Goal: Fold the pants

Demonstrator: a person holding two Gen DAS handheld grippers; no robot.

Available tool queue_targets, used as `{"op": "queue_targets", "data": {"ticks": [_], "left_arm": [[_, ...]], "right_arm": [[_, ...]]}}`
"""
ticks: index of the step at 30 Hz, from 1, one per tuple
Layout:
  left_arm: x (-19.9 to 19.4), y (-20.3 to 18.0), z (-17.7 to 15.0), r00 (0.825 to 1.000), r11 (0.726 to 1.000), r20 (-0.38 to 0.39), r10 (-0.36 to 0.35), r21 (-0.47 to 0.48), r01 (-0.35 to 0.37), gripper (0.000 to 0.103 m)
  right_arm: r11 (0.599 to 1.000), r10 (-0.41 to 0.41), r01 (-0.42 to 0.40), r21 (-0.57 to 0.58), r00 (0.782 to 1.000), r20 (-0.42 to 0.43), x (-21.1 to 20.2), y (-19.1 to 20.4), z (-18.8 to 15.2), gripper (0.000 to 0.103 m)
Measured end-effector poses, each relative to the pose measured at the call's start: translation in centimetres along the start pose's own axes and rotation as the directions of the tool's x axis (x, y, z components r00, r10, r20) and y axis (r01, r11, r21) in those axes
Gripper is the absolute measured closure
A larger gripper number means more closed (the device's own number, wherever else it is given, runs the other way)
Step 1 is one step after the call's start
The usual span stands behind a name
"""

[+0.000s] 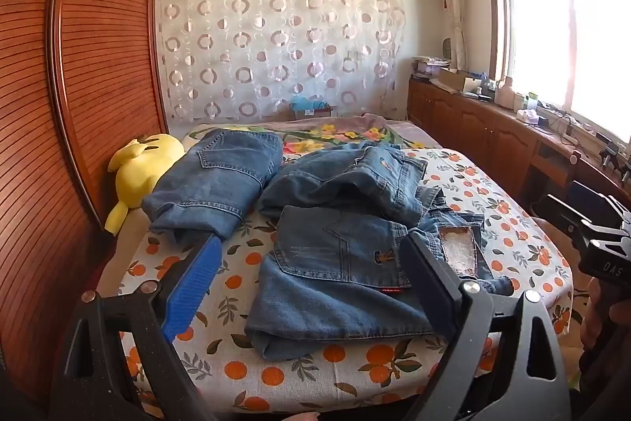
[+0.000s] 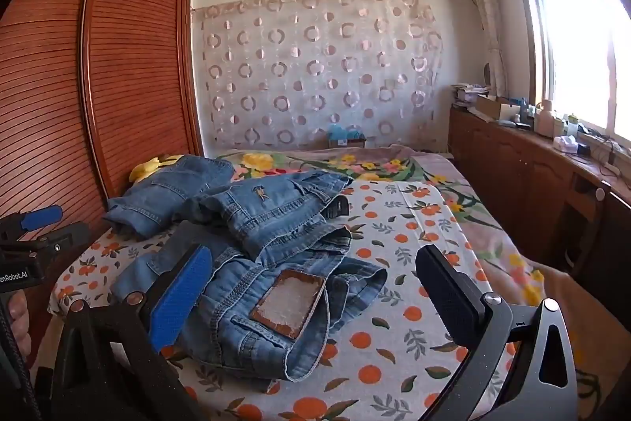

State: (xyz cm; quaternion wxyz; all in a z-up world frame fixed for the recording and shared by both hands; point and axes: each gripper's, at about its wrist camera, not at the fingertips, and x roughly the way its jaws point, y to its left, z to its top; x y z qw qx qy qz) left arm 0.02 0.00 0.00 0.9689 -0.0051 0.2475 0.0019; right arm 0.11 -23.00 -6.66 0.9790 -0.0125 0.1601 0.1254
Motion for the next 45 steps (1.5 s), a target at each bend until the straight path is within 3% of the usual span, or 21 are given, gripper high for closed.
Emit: {"op": "queue_targets", "data": {"ticks": [45], "left_arm": [[0.0,0.0,0.0,1.0,1.0,0.009,0.004,0.009,-0.004,0.011]], "right_arm": [[1.0,-0.004,0.004,0.016,1.0,0.016,-0.7,0.0,0.0,0.0]]}}
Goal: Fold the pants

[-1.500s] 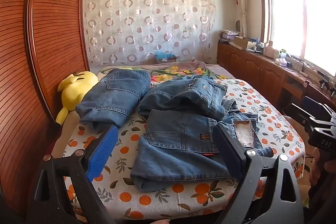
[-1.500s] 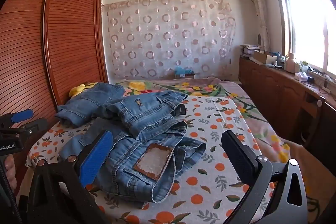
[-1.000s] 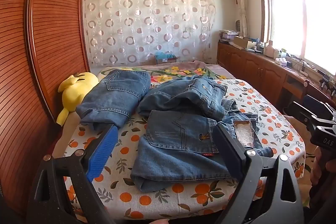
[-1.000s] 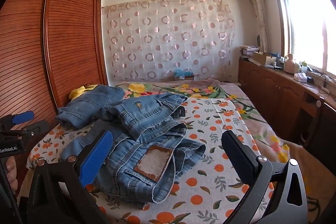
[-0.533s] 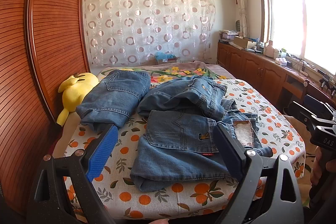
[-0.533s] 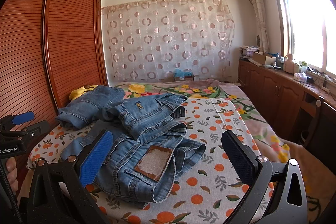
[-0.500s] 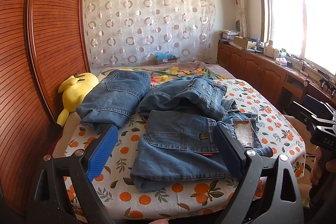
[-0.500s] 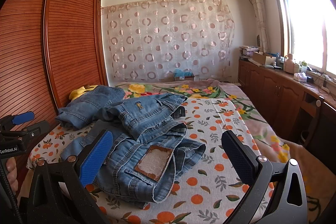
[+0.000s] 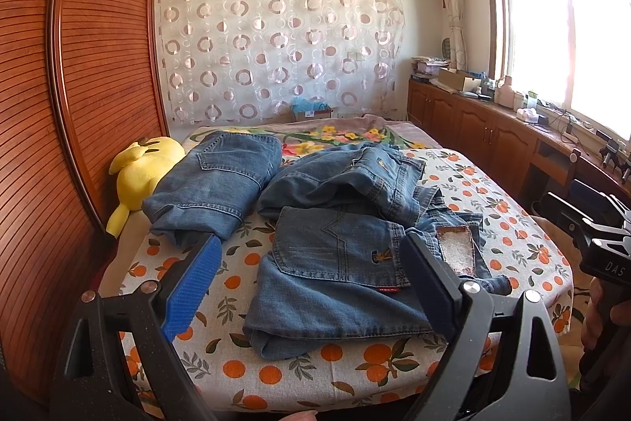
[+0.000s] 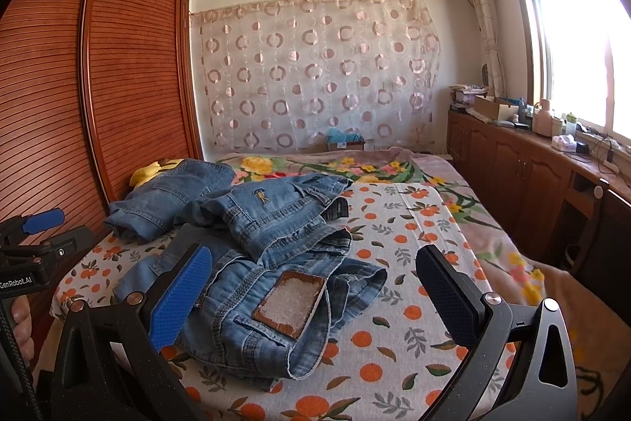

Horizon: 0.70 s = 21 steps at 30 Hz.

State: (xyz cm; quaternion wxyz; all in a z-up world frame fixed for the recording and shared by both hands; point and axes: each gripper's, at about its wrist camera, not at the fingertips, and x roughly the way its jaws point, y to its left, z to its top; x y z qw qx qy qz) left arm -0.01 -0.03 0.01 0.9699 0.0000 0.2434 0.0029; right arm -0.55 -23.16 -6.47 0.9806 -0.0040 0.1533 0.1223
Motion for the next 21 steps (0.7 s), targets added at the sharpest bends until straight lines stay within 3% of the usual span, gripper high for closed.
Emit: {"op": "queue_targets", "data": {"ticks": [21], "left_arm": [[0.0,0.0,0.0,1.0,1.0,0.001,0.001,0.0,-0.001,0.011]], "right_arm": [[1.0,-0.001,0.001,0.004,1.0,-0.005,0.06,-0.05,-0.12,0.0]]}}
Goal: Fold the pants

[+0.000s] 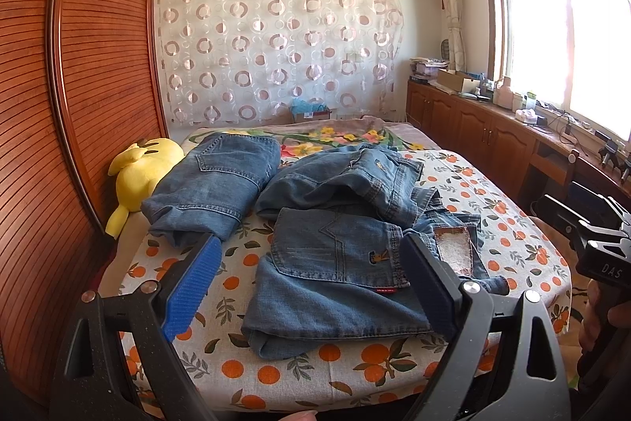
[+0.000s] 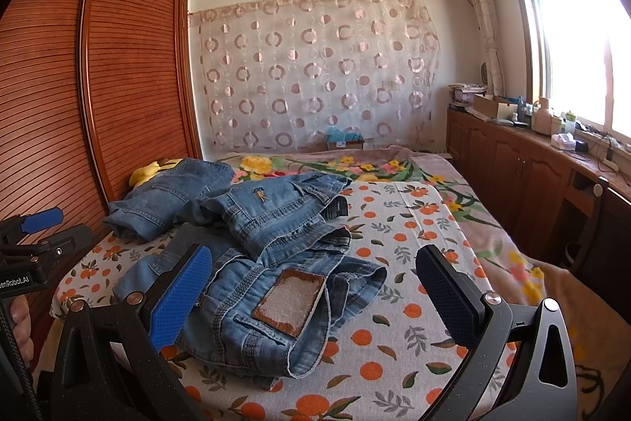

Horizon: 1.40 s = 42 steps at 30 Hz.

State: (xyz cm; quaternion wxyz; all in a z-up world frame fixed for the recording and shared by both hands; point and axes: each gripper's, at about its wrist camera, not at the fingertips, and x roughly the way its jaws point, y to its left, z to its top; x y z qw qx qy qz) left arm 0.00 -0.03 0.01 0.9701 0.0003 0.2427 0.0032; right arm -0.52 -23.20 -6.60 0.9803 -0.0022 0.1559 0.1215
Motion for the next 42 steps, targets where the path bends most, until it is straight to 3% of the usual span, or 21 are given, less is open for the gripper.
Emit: {"op": "queue_targets", "data": {"ticks": [24,31,37,42], "left_arm": [[0.0,0.0,0.0,1.0,1.0,-0.001,0.0,0.002,0.0,0.011],[1.6,-0.1,-0.7,0.999,1.0,-0.037,-0.003,0.005,0.003,0.011],[3.9,-0.2,-1.9,0.993,0.999,-0.113,-0.037,0.011,0.038,0.011],[5.7,-0.9,-2.9,0.984,0.997,-0.166,-0.066,0.04,0.073,0.011]], "right_arm": [[1.0,-0.001,0.001,-0.001,1.0,-0.001,0.0,0.0,0.0,0.0],[1.0,0.015,-0.015,0.001,0.999,-0.039,0.7,-0.8,-0.4,0.0],[1.0,0.021,-0.022,-0.003,0.996,-0.091,1.7,-2.2,-0.9,0.0],[1.0,0.026,-0.028,-0.007,0.988,-0.155,2.4,-3.0,-1.6,0.015]]}}
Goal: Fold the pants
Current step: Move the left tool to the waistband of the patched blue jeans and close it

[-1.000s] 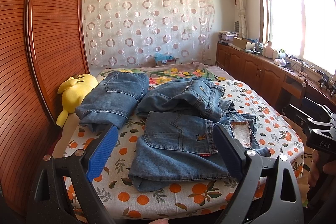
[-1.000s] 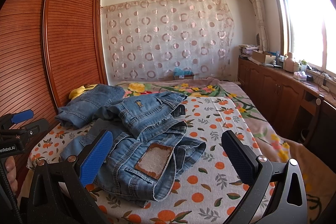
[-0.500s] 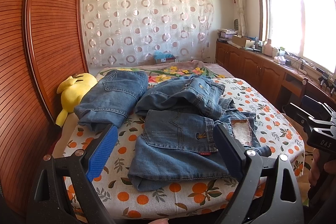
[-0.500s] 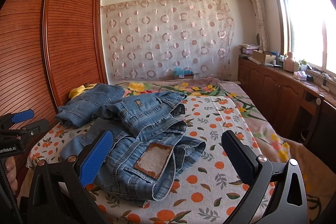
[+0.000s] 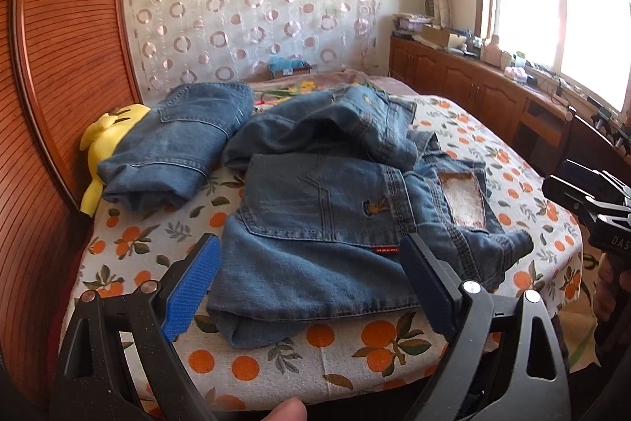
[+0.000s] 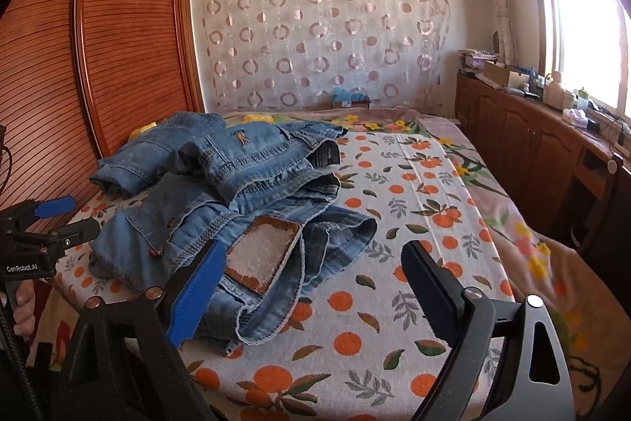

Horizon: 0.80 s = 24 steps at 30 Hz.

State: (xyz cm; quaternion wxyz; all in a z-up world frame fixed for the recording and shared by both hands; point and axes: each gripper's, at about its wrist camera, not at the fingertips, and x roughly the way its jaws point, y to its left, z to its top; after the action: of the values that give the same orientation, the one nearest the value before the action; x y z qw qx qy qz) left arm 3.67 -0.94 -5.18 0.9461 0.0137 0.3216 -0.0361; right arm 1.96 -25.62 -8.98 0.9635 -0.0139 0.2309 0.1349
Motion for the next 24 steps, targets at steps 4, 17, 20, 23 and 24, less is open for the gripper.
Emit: {"op": "queue_targets", "data": {"ticks": [4,17,20,23,24], "left_arm": [[1.5,-0.6,0.0,0.999,0.999,-0.032,-0.032,0.024,0.033,0.011],[4.3,-5.7,1.4,0.973,0.969,-0.118,-0.2,0.122,0.214,0.019],[5.0,-6.7,1.5,0.954,0.953,-0.152,-0.259,0.124,0.278,0.024],[5.9,-7.4,1.2,0.943,0.945,-0.188,-0.276,0.125,0.301,0.029],[6.2,-7.6,1.1,0.941,0.944,-0.196,-0.276,0.128,0.303,0.029]], "right_arm": [[1.0,0.002,-0.001,0.018,0.999,-0.038,0.2,-1.2,-0.3,0.031],[0.996,-0.069,0.073,0.051,0.995,-0.066,-2.2,-3.7,-1.4,0.038],[0.995,-0.078,0.082,0.061,0.995,-0.065,-2.7,-3.8,-1.6,0.038],[0.994,-0.081,0.085,0.065,0.995,-0.065,-3.2,-3.6,-1.9,0.038],[0.994,-0.081,0.085,0.065,0.995,-0.065,-3.5,-3.5,-2.0,0.038]]}}
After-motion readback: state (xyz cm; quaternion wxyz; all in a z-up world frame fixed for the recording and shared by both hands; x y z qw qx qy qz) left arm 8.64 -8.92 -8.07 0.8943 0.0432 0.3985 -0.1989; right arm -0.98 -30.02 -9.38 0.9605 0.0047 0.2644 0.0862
